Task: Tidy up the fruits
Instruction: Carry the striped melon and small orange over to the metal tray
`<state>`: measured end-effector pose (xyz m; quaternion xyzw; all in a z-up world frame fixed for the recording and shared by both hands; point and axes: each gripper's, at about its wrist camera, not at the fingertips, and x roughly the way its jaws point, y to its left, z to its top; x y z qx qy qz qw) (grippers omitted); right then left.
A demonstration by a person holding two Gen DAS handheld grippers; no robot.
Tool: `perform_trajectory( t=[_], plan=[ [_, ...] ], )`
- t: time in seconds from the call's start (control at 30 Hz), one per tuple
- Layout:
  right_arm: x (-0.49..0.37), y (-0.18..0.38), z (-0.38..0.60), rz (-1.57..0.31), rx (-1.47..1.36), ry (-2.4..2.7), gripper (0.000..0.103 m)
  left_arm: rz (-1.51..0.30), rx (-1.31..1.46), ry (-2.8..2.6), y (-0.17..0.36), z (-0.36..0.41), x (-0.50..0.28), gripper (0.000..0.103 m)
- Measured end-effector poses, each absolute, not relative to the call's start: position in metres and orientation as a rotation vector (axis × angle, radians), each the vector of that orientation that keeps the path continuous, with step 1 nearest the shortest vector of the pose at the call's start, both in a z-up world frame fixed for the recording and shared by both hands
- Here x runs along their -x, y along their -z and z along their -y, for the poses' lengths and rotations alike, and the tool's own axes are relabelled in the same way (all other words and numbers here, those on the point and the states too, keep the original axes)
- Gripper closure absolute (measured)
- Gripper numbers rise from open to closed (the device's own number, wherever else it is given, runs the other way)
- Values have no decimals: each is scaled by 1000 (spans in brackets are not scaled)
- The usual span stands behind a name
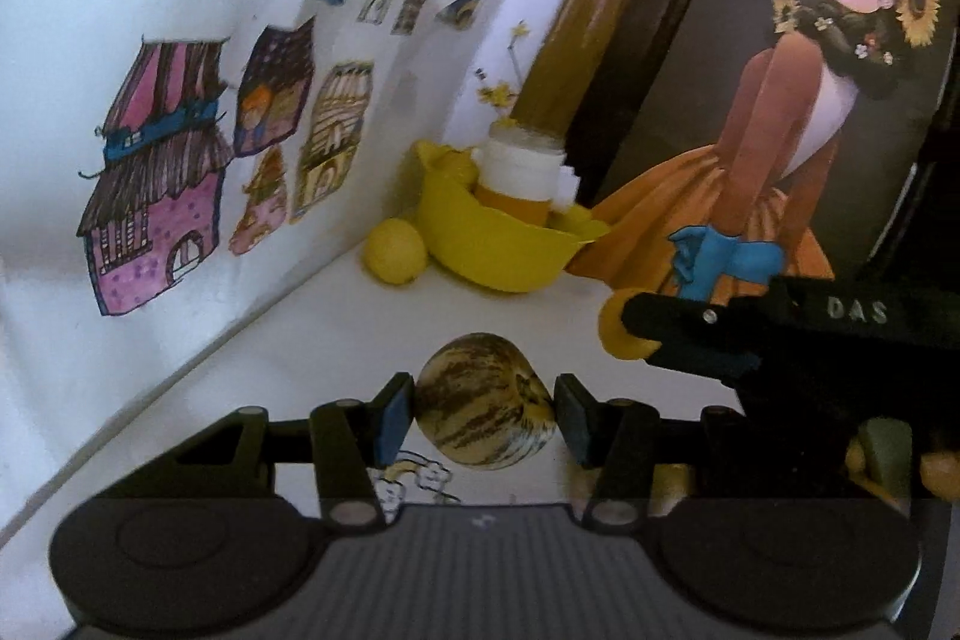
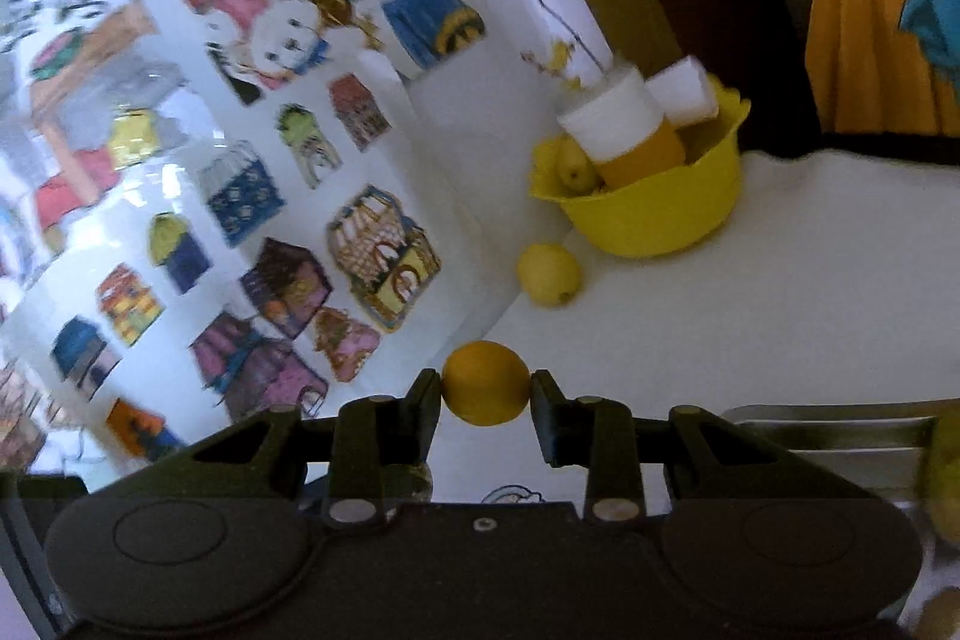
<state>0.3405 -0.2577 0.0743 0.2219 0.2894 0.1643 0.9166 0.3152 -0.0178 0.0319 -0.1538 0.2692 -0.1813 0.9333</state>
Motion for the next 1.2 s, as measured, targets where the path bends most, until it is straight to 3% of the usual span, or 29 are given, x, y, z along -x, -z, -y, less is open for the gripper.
perform_trajectory(
  t=[0.73, 1.2],
  plan=[
    [-200, -108, 245, -477, -455, -411, 68, -489, 275, 380, -65, 14, -221, 48],
    [-112, -82, 281, -528, -507, -345, 68, -500, 268, 465, -55, 32, -165, 48]
  ],
)
